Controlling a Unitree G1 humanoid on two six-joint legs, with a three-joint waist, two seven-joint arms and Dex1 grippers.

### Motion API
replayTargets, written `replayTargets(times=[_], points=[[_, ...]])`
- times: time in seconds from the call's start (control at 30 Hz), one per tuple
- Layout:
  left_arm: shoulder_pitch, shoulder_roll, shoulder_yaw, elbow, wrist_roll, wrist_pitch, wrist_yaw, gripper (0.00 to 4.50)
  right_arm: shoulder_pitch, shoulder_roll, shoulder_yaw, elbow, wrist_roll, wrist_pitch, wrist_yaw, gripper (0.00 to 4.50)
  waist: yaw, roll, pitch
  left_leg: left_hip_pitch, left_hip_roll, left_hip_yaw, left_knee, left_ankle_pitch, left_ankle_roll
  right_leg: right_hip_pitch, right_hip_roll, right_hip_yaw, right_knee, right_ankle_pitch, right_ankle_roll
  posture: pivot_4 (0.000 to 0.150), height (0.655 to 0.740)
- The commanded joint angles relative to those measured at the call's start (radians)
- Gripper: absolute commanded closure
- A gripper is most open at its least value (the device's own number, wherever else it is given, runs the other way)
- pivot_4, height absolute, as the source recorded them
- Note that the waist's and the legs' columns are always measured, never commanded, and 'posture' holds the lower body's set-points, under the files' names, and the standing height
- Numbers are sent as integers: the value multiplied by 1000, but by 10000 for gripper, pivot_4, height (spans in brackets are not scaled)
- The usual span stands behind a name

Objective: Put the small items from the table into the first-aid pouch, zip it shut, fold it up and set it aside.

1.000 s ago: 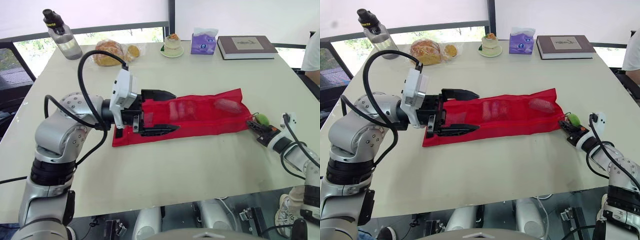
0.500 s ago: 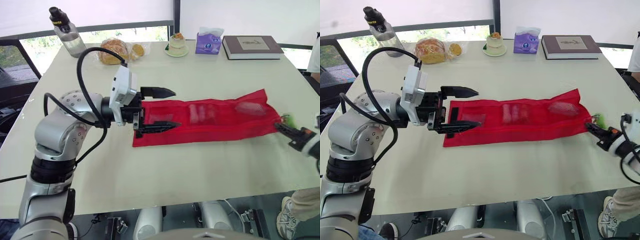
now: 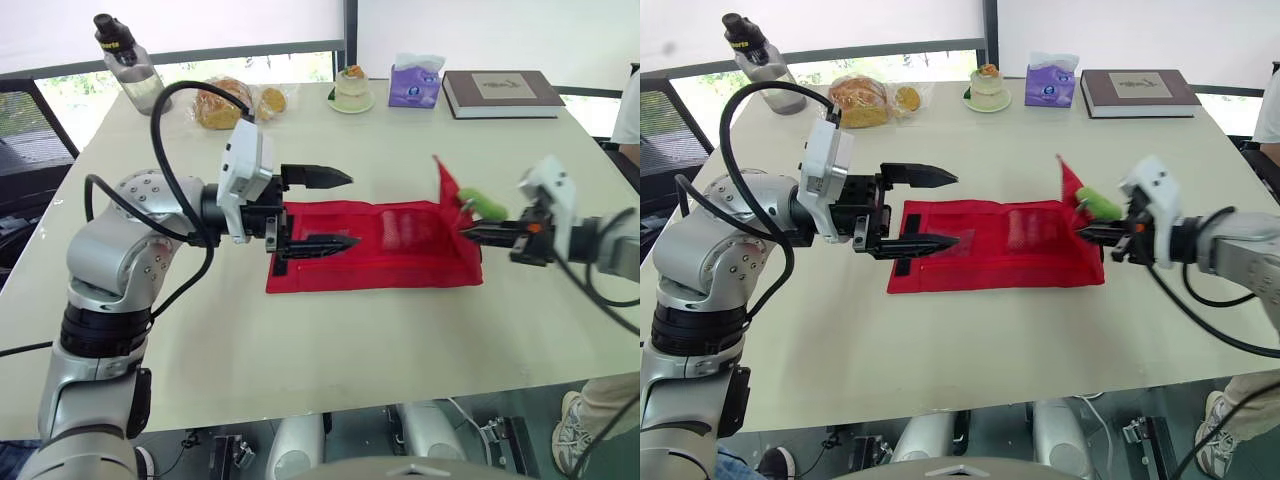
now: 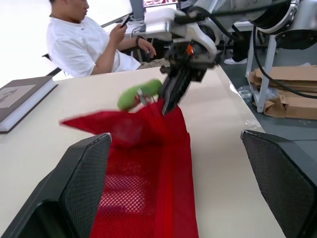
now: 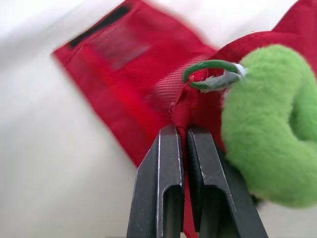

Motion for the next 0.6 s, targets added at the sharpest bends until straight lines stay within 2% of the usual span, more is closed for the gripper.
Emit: replayTargets(times=[0.03, 0.1, 0.27, 0.37, 0.5, 0.53, 0.6], points=[[-3, 11, 33, -35, -8, -3, 20, 0, -87, 31, 128, -8, -110, -51, 50, 44579, -1, 0, 0, -2, 0, -1, 1, 0, 0, -2, 0, -1, 0, 1, -1, 1500, 7400], [8, 17, 40, -43, -10, -1, 29, 0, -125, 57, 207, 2, -176, -73, 68, 44579, -1, 0, 0, -7, 0, -3, 4, 0, 0, -4, 0, -2, 0, 2, -3, 1500, 7400], [39, 29, 61, -58, -13, 1, 55, 0, -186, 124, 385, 19, -329, -113, 108, 44579, -2, 0, 0, -8, 0, -5, 5, 0, 0, -4, 0, -4, 0, 2, -3, 1500, 7400], [51, 30, 65, -60, -10, -1, 67, 0, -200, 127, 451, 31, -413, -140, 137, 44579, -2, 0, 0, -8, 0, -7, 5, 0, 0, -4, 0, -6, 1, 2, -3, 1500, 7400], [78, 25, 70, -60, -3, -11, 82, 0, -191, 100, 517, 35, -561, -287, 185, 44579, -2, 0, 0, -8, 0, -8, 7, 0, 0, -3, 0, -7, 2, 2, -3, 1500, 7400], [83, 21, 71, -62, -4, -11, 87, 0, -167, 96, 520, 23, -571, -334, 210, 38117, -2, 0, 0, -8, 0, -8, 7, 0, 0, -3, 0, -7, 2, 2, -3, 1500, 7400], [88, 15, 71, -64, -8, -10, 97, 0, -124, 83, 517, 5, -589, -365, 234, 31142, 1, 0, 0, -8, 0, -8, 8, 0, 0, -3, 0, -8, 2, 2, -3, 1500, 7400]])
